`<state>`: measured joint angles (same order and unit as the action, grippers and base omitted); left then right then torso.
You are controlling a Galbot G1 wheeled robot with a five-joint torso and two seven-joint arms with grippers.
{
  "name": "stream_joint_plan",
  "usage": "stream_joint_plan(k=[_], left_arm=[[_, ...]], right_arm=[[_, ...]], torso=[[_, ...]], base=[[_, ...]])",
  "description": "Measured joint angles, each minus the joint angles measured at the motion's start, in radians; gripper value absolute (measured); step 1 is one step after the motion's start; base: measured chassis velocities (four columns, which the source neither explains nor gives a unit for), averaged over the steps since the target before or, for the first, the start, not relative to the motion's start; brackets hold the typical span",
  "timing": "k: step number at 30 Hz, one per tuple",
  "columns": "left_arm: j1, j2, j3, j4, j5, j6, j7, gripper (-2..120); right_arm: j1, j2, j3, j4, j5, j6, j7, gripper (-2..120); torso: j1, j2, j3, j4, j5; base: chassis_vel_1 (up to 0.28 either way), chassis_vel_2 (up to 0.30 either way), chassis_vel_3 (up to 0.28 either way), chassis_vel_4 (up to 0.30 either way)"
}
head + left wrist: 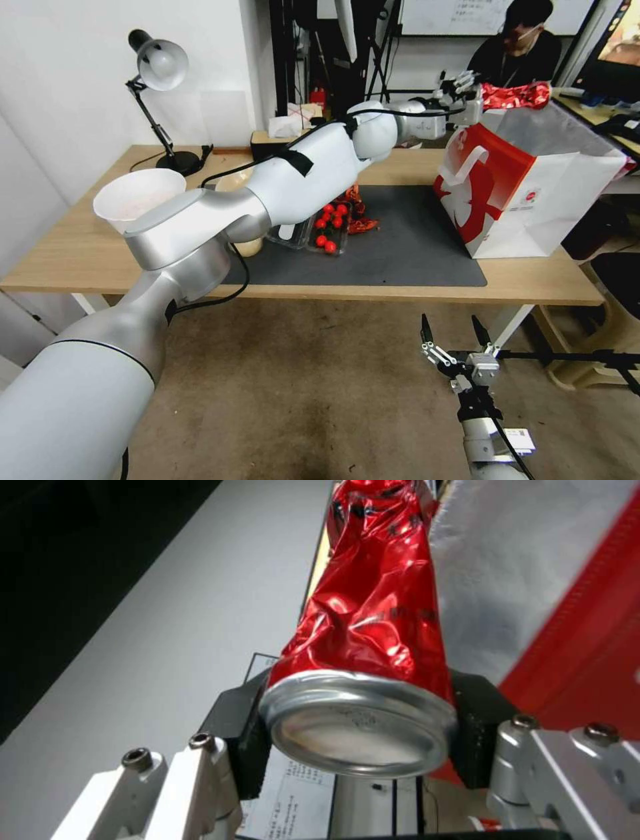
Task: Pick up the trash from the table and place it into the takeout bag.
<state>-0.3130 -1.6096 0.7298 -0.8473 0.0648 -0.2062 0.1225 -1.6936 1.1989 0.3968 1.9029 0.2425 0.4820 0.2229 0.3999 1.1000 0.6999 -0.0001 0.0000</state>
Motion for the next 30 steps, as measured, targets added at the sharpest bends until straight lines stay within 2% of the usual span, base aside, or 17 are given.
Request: stream_joint_plan(k=[3,10,12,14,15,16,19,20,22,25,27,28,30], left_arm=[[-0.005,0.0,0.045,0.003,-0.004,0.011,-0.018,51],[-0.007,0.001,0.079,-0.001,-0.03,0.02,-0.053,51],[-0.008,0.001,0.086,-0.007,-0.032,0.02,-0.061,59],[-0.008,0.001,0.088,-0.008,-0.031,0.019,-0.061,63],[-0.009,0.001,0.089,-0.01,-0.02,0.015,-0.06,72],[-0.009,0.001,0.089,-0.01,-0.02,0.015,-0.06,72],[-0.012,0.002,0.091,-0.009,-0.011,0.004,-0.057,84],[-0.012,0.002,0.091,-0.009,-0.011,0.004,-0.057,84],[-0.013,0.003,0.085,-0.005,-0.011,-0.002,-0.058,95],[-0.013,0.013,0.074,-0.008,-0.018,-0.013,-0.063,99],[-0.009,0.033,0.073,-0.029,-0.083,-0.017,-0.09,100],[-0.009,0.033,0.073,-0.029,-0.083,-0.017,-0.09,100],[0.005,0.058,0.077,-0.069,-0.204,0.021,-0.144,100]], right_arm=[[0.002,0.006,-0.008,-0.003,-0.001,-0.001,-0.004,100],[0.009,0.008,-0.013,-0.007,-0.002,-0.01,-0.006,100],[0.009,0.006,-0.012,-0.009,-0.002,-0.013,-0.006,100],[0.009,0.005,-0.012,-0.009,-0.002,-0.014,-0.005,100],[0.009,0.004,-0.011,-0.01,-0.002,-0.016,-0.005,100],[0.009,0.004,-0.011,-0.01,-0.002,-0.016,-0.005,100],[0.018,0.001,-0.008,-0.017,0.0,-0.028,-0.005,100],[0.018,0.001,-0.008,-0.017,0.0,-0.028,-0.005,100],[0.025,-0.004,-0.008,-0.027,0.005,-0.032,-0.005,100],[0.032,-0.01,-0.009,-0.032,0.013,-0.036,-0.006,100],[0.04,-0.013,-0.01,-0.033,0.02,-0.039,-0.007,100],[0.04,-0.013,-0.01,-0.033,0.02,-0.039,-0.007,100],[0.047,-0.013,-0.01,-0.033,0.027,-0.041,-0.008,100]], torso=[[0.0,0.0,0.0,0.0002,0.0],[0.0,0.0,0.0,0.0002,0.0],[0.0,0.0,0.0,0.0001,0.0],[0.0,0.0,0.0,0.0001,0.0],[0.0,0.0,0.0,0.0001,-0.0001],[0.0,0.0,0.0,0.0001,-0.0001],[0.0,0.0,0.0,0.0001,-0.0001],[0.0,0.0,0.0,0.0001,-0.0001],[0.0,0.0,0.0,-0.0001,0.0],[0.0,0.0,0.0,0.0,0.0],[0.0,0.0,0.0,0.0001,-0.0001],[0.0,0.0,0.0,0.0001,-0.0001],[0.0,0.0,0.0,0.0001,-0.0001]], base=[[0.0,0.0,0.0,0.0],[0.0,0.0,0.0,0.0],[0.0,0.0,0.0,0.0],[0.0,0.0,0.0,0.0],[0.0,0.0,0.0,0.0],[0.0,0.0,0.0,0.0],[0.0,0.0,0.0,0.0],[0.0,0.0,0.0,0.0],[0.0,0.0,0.0,0.0],[0.0,0.0,0.0,0.0],[0.0,0.0,0.0,0.0],[0.0,0.0,0.0,0.0],[0.0,0.0,0.0,0.0]])
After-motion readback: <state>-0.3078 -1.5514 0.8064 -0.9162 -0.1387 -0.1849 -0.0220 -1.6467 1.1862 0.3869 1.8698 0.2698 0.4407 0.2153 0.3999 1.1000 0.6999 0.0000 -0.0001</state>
